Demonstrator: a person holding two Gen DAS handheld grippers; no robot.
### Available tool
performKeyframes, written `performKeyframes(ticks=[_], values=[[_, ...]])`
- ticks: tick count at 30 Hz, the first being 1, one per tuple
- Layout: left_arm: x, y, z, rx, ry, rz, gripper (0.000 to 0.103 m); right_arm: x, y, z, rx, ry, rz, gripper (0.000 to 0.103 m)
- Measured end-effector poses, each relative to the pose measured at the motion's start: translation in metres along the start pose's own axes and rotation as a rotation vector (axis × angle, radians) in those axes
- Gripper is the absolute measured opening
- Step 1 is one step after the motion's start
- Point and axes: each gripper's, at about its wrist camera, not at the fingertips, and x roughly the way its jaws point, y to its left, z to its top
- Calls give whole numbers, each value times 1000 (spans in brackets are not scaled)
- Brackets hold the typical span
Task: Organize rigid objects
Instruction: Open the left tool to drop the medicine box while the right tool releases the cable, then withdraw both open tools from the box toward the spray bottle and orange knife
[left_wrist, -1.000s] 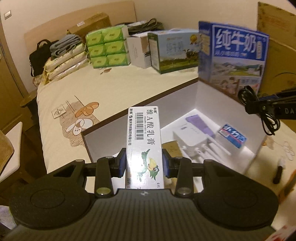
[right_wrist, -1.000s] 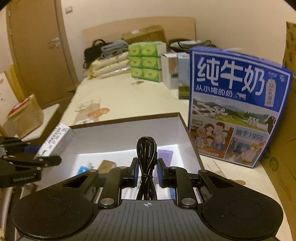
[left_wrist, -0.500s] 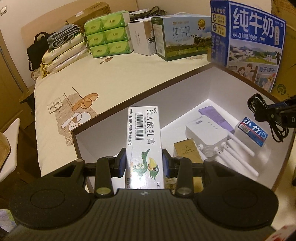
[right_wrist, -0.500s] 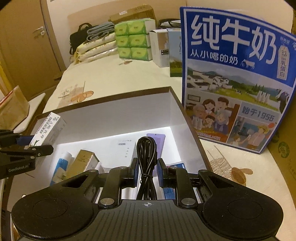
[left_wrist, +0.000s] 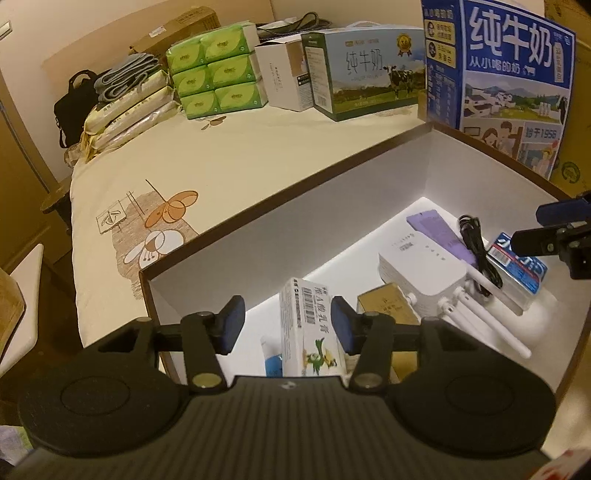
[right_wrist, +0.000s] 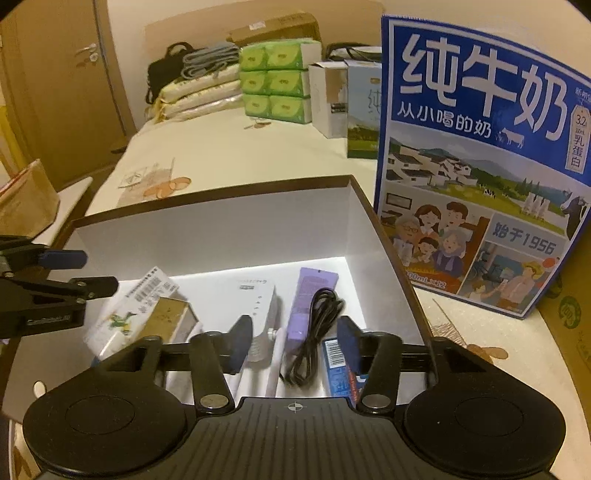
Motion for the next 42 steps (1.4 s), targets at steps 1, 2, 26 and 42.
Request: performKeyframes(ticks=[1,2,26,42], values=[[-2,-1,0,-1,-1,0,47,-2,0,-1,4,1,2,51],[-4,-1,-1,-3,0,-1,47,-5,-1,-2,7,0,6,51],[-109,-16,-30,-49,-87,-70,50,-103,1,-41,104,-87,82,56],[-166,-69,-84,-25,-90,-139,51,-170,-2,-124,217,-75,77,56]])
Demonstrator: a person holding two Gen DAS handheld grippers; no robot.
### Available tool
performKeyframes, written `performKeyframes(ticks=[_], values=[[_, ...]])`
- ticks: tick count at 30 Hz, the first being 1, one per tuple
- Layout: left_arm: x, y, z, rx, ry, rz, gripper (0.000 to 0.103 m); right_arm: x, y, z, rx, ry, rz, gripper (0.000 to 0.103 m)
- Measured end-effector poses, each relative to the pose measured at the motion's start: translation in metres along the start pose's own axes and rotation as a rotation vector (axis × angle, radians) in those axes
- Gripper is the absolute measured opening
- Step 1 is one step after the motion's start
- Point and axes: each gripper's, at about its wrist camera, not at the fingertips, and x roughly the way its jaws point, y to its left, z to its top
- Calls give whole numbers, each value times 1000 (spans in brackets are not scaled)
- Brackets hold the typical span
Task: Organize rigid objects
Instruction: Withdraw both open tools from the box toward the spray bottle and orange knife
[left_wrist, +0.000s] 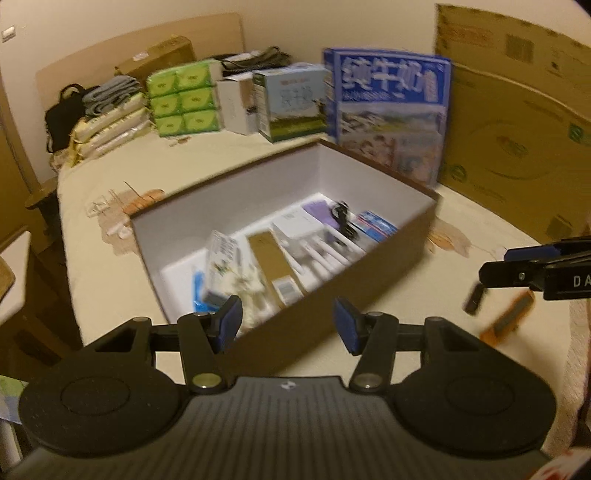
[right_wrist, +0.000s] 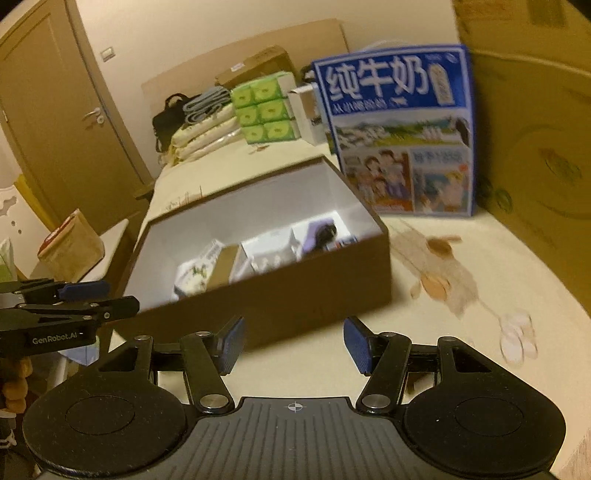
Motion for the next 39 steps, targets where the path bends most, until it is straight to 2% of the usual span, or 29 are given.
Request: performKeyframes(ticks=[6,17,30,39], values=[[0,-29,-26,22,57,-58,51,-19,-12,-28,49,29,-45,56],[15,-63,-53,60,130,-97,51,-33,-39,-64,102,80,-152,56],[54,-105,-57,131,171,-162,50,-15,-84,-82,232,133,-285,56],[86,-132,-48,193,152,-206,50,4,-111,-79,344,109,-335,56]])
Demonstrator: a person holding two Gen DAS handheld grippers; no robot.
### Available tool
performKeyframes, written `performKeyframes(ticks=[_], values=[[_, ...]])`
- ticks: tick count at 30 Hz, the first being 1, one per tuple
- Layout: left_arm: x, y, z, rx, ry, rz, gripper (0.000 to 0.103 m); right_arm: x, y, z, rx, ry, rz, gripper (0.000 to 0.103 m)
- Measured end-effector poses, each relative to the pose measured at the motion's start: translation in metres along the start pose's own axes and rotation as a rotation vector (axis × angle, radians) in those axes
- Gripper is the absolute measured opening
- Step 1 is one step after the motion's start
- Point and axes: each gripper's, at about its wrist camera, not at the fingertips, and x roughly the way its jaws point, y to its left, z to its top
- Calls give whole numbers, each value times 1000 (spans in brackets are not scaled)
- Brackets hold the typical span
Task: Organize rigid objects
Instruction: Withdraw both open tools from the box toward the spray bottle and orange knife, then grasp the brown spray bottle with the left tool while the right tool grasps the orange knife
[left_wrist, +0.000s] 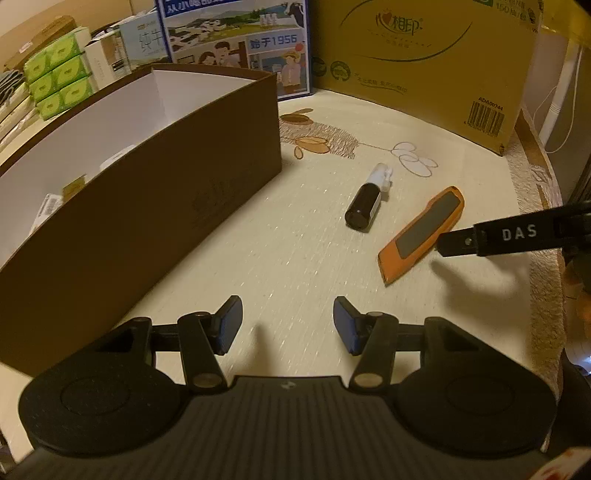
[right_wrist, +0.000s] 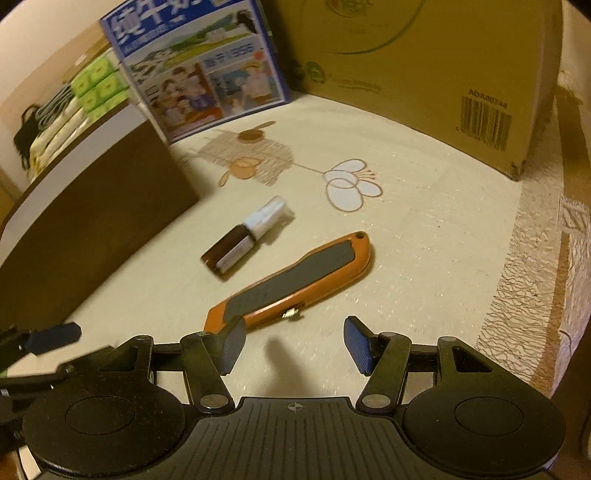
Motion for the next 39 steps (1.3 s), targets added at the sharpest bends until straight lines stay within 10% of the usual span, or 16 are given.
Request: performKeyframes(ticks=[12,21,26,39], values=[[39,-19,31,113,-57,-89,50,23,-15,19,148,-41,-9,56],[72,-33,52,163,-75,-152,47,44,2,32,-47,-78,-50,50],[88,-40,55,184,-68,-153,25,52,4,40,-92,-82,-53,50],[69,1,25,96,-53,-44,21,53,25,24,-196,-93,-104,50]])
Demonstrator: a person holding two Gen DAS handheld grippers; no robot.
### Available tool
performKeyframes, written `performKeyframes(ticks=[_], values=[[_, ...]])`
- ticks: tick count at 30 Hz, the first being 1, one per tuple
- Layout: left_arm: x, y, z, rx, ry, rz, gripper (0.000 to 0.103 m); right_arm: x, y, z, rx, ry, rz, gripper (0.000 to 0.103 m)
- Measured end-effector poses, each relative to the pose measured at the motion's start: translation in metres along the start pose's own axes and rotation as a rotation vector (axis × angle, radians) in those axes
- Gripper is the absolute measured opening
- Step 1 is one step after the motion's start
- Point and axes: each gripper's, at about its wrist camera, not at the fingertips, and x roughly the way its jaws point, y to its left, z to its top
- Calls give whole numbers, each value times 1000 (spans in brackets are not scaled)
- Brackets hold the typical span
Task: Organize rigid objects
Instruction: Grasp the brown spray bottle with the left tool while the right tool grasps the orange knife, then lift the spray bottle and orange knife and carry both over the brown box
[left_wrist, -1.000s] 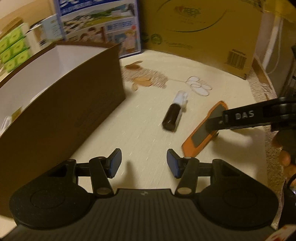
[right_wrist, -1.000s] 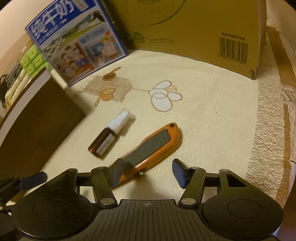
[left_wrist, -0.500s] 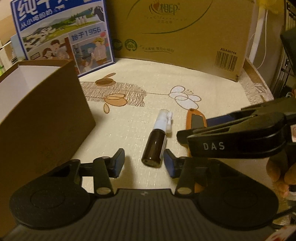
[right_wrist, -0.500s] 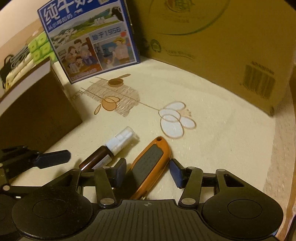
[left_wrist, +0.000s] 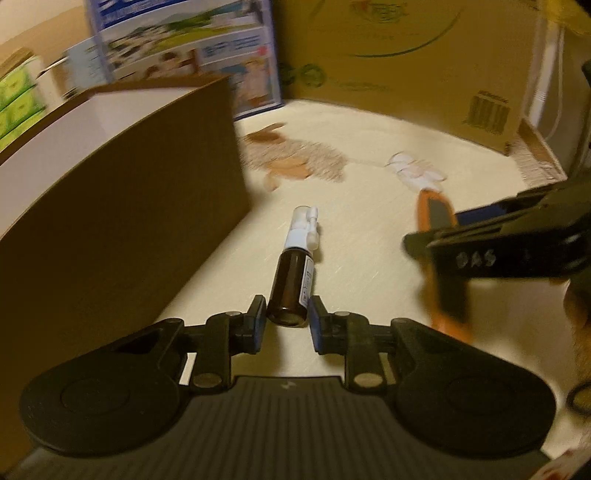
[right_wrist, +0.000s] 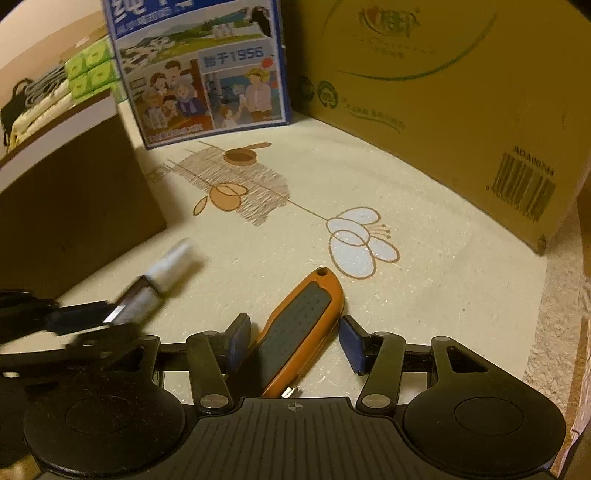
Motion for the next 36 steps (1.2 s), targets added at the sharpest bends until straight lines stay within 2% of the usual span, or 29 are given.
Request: performKeyframes(ticks=[2,4,7,10,13,15,17,18,25,28,31,36], values=[[-11,6,-10,-19,6,35,21,0,6,-3,-47,-12,31,42],[-21,13,-21,-45,21,67,21,-3,13,-8,-106,-17,107,39],[-35,21,-38,-94,50,89,20,-10,30,-20,-224,-24,158,39],[-48,25,-50,-126,64,91,20,-16,38,-32,-256,-11,205,39],[-50,30,-49,-159,86,76,21,-17,41,-36,-233,-8,185,39],[-48,32,-44,-159,90,78,26,-14,41,-34,-208,-3,175,39],[-45,32,-37,-150,85,72,37,-12,39,-31,-184,6,164,39],[-44,32,-35,-145,86,72,37,-11,39,-29,-178,12,157,39],[-25,30,-25,-135,106,85,36,-10,44,-28,-186,22,117,39],[-23,30,-23,-138,104,87,29,-10,50,-30,-216,18,101,39],[-23,28,-22,-132,106,89,21,-13,50,-32,-228,16,113,32],[-30,27,-26,-142,111,76,21,-20,47,-35,-203,33,153,31]])
